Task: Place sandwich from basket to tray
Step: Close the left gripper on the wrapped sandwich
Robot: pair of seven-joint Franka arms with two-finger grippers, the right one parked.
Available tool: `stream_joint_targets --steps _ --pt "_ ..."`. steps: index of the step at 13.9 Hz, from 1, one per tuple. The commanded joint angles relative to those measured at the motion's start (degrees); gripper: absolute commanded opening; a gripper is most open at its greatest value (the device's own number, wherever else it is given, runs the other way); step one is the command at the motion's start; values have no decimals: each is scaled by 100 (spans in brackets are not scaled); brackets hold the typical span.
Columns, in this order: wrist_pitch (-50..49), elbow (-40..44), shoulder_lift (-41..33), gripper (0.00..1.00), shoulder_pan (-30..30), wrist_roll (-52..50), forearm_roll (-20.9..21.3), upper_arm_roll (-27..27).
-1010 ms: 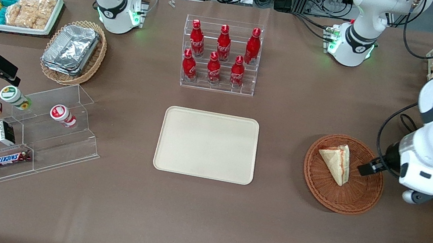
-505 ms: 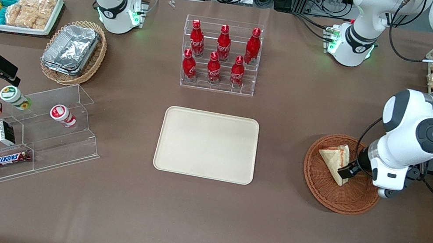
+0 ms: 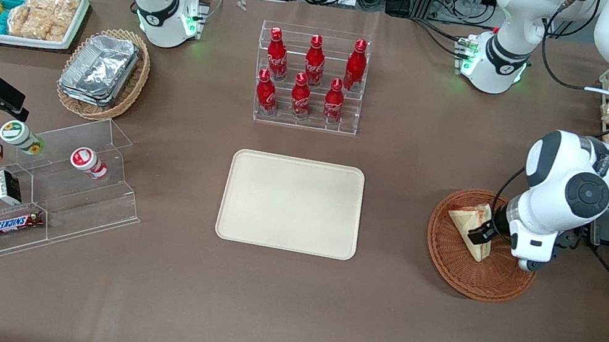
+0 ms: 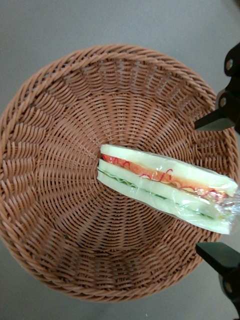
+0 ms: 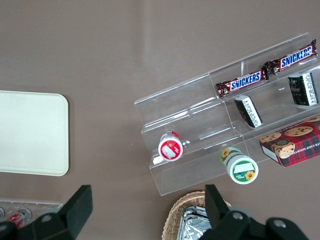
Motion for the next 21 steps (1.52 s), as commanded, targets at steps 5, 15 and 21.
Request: stream_joint_targets --steps 5,15,21 --pt "730 -403 293 100 55 -139 105 -8" --pt "686 107 557 0 -15 -289 105 -17" --pt "-1594 1474 302 0 -15 -60 114 -35"
